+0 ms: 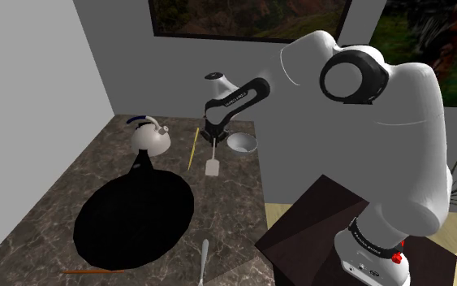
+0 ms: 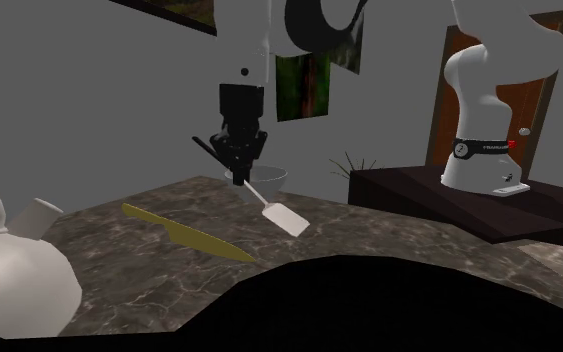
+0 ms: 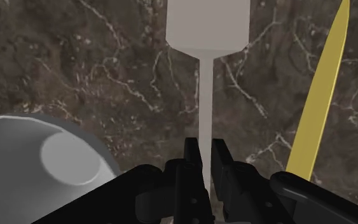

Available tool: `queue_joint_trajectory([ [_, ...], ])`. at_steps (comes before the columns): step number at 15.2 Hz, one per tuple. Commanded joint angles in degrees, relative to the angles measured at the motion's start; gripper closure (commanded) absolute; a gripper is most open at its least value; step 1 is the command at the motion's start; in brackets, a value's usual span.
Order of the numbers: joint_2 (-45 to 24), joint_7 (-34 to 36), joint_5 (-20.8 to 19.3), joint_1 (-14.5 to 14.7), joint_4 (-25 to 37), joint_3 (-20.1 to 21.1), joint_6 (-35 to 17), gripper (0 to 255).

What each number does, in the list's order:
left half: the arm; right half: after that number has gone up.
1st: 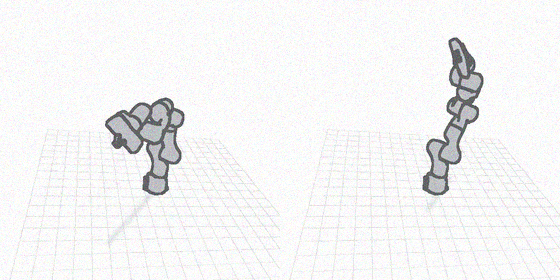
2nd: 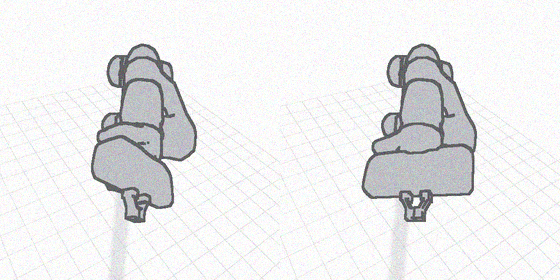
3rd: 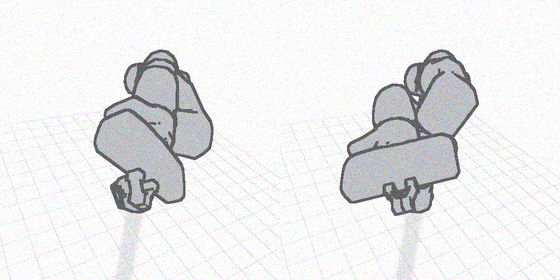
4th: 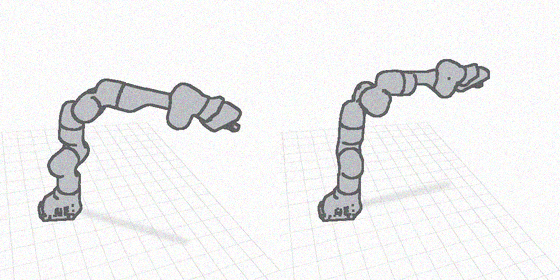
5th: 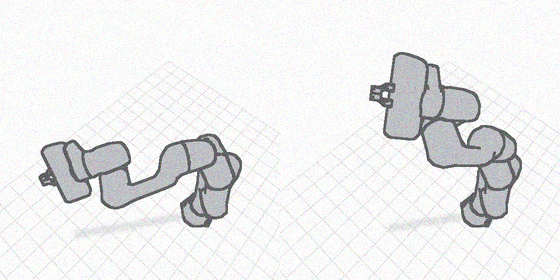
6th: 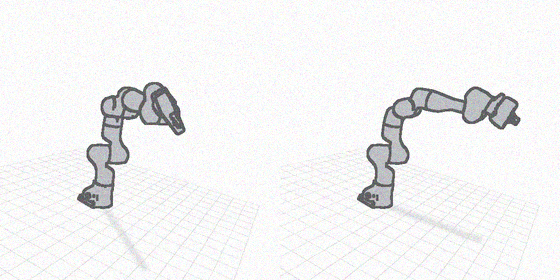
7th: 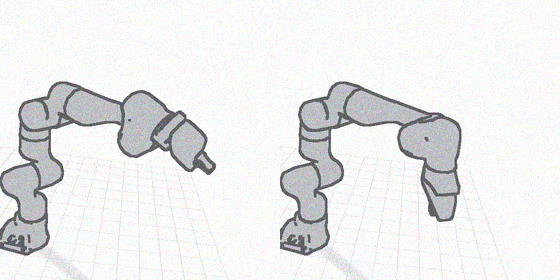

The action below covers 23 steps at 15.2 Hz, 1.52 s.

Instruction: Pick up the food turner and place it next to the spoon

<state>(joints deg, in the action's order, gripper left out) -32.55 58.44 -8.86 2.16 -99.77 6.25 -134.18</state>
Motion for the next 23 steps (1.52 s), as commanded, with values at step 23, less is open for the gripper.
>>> queue_joint_trajectory([
  [23, 13.8, 26.9, -4.0, 16.8, -26.6, 5.2, -11.0, 255],
])
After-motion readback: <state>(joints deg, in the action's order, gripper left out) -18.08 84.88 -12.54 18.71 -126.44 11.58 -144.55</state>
